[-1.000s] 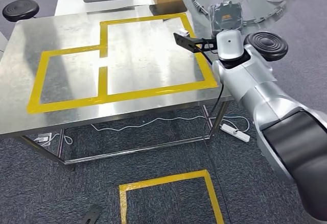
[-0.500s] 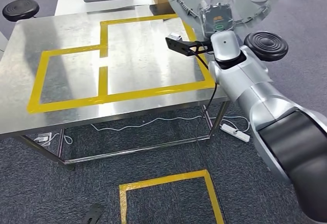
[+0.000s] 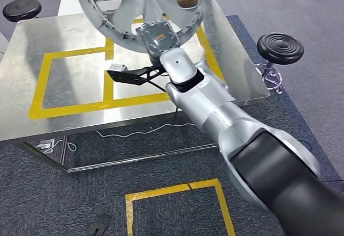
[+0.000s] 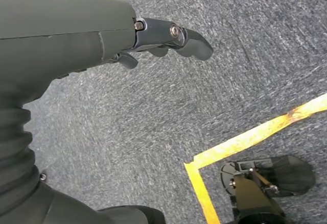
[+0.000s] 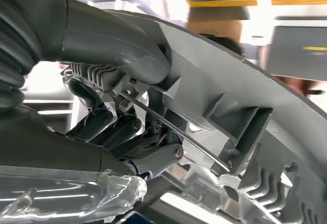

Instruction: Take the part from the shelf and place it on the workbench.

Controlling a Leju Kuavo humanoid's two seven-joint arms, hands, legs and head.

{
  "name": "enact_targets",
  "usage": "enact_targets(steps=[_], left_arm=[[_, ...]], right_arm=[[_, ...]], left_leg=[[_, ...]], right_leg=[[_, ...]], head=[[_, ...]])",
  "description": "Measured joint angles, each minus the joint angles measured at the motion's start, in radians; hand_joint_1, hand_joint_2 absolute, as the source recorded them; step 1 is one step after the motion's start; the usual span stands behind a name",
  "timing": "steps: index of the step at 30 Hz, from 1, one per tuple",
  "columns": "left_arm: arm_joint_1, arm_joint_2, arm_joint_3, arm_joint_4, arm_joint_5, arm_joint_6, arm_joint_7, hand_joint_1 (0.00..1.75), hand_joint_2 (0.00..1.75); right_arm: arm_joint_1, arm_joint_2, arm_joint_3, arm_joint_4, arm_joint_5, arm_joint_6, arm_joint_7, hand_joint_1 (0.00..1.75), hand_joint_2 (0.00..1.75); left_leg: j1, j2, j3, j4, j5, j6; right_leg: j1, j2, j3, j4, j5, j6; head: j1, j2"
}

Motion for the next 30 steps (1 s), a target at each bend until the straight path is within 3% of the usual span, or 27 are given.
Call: enact_targets(steps=[15, 21, 30], left_arm=[[-0.001, -0.005, -0.019, 0.0, -0.011, -0.014, -0.027, 0.0, 1.75], [-0.001, -0.005, -0.019, 0.0, -0.015, -0.013, -0.026, 0.0, 1.75], [-0.001, -0.005, -0.019, 0.0, -0.016, -0.011, -0.025, 0.0, 1.75]], right_arm=[[0.026, 0.034, 0.182, -0.078, -0.062, 0.027, 0.083, 1.75, 1.75], [0.01, 0.033, 0.209, -0.044, -0.052, 0.028, 0.156, 1.75, 1.75], [-0.009, 0.027, 0.209, 0.021, -0.028, 0.05, 0.187, 1.75, 1.75]], left_leg=[[0.0, 0.0, -0.001, 0.0, 0.0, 0.0], [0.0, 0.0, -0.001, 0.0, 0.0, 0.0], [0.0, 0.0, -0.001, 0.0, 0.0, 0.0]], right_leg=[[-0.001, -0.001, 0.0, 0.0, 0.001, 0.0], [-0.001, -0.001, 0.0, 0.0, 0.001, 0.0], [-0.001, 0.0, -0.001, 0.0, 0.001, 0.0]], head=[[0.0, 0.0], [0.0, 0.0], [0.0, 0.0]])
